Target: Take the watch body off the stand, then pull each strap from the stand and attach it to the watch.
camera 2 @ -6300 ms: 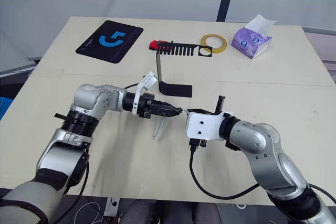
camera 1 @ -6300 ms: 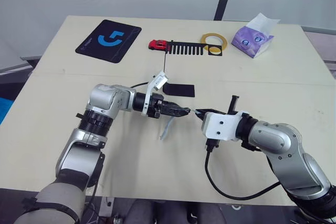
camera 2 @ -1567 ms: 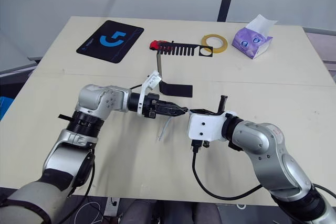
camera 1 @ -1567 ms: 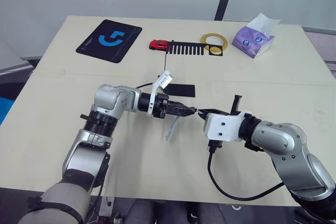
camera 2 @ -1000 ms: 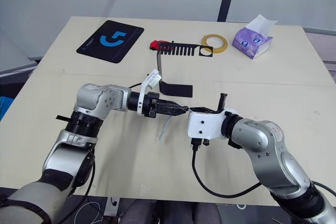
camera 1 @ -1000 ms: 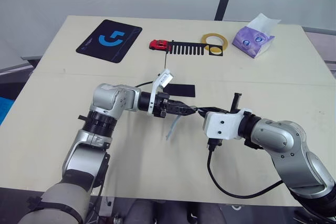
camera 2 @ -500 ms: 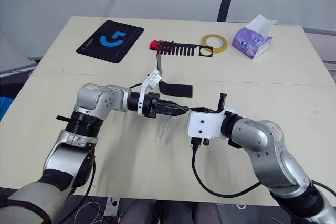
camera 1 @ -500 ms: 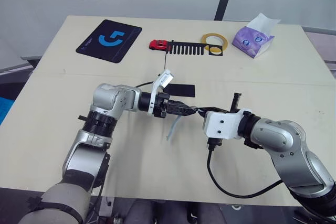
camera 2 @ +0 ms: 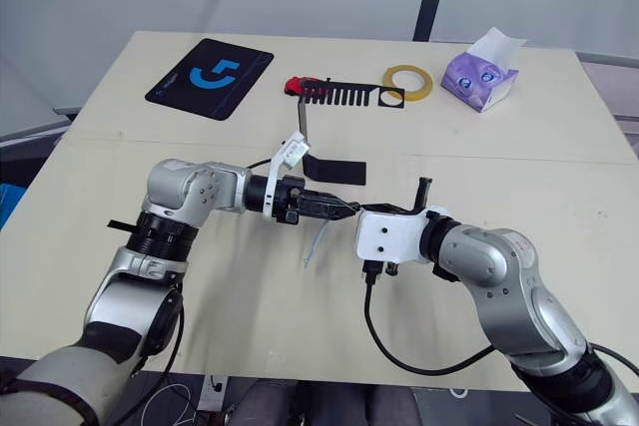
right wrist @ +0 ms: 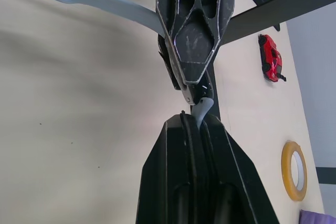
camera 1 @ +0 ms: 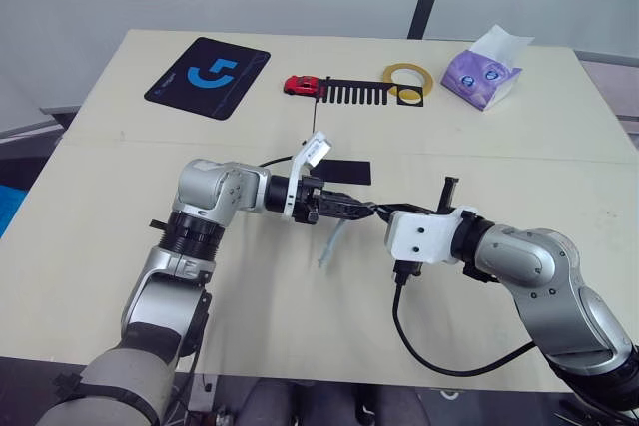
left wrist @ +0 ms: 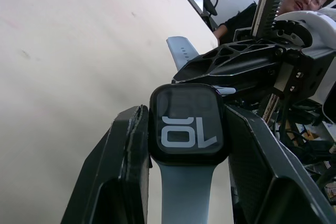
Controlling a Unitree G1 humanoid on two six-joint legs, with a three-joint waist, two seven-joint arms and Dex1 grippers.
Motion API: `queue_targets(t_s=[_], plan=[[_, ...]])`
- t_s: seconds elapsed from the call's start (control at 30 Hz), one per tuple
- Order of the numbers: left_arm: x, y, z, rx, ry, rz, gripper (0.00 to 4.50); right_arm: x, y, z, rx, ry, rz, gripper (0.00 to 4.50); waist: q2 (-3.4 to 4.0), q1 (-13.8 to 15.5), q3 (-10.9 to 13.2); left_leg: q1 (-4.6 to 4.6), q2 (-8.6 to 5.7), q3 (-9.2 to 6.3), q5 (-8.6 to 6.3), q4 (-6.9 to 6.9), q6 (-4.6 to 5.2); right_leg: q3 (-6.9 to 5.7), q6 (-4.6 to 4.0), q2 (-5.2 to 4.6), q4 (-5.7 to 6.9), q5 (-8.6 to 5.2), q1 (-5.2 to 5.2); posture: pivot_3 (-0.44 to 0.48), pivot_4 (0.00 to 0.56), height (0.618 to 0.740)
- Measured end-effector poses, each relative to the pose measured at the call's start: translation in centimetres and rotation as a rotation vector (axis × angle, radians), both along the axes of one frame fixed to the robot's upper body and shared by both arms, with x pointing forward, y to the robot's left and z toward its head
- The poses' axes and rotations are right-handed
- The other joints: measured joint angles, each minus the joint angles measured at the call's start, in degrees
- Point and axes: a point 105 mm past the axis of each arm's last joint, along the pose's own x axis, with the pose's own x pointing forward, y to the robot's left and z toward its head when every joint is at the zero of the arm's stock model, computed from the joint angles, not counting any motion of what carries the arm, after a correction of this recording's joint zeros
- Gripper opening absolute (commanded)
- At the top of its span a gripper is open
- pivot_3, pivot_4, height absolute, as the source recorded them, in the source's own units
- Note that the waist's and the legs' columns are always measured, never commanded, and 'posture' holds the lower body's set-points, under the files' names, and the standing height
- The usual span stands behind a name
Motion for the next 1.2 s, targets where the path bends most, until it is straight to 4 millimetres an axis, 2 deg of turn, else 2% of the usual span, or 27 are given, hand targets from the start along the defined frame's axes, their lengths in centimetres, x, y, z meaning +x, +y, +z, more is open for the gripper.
queue_targets(t_s=[1.2], plan=[[-0.07,-0.13,0.06,-0.007,0.002,-0.005,1.70,0.30,-0.16,-0.24,0.001,0.006,-0.015,0.00,0.00,0.0,0.0,0.00,0.00,0.00,0.00,0.00,0.00,0.00,0.00,0.00,0.00,0.00,0.00,0.000,0.150,0.738]])
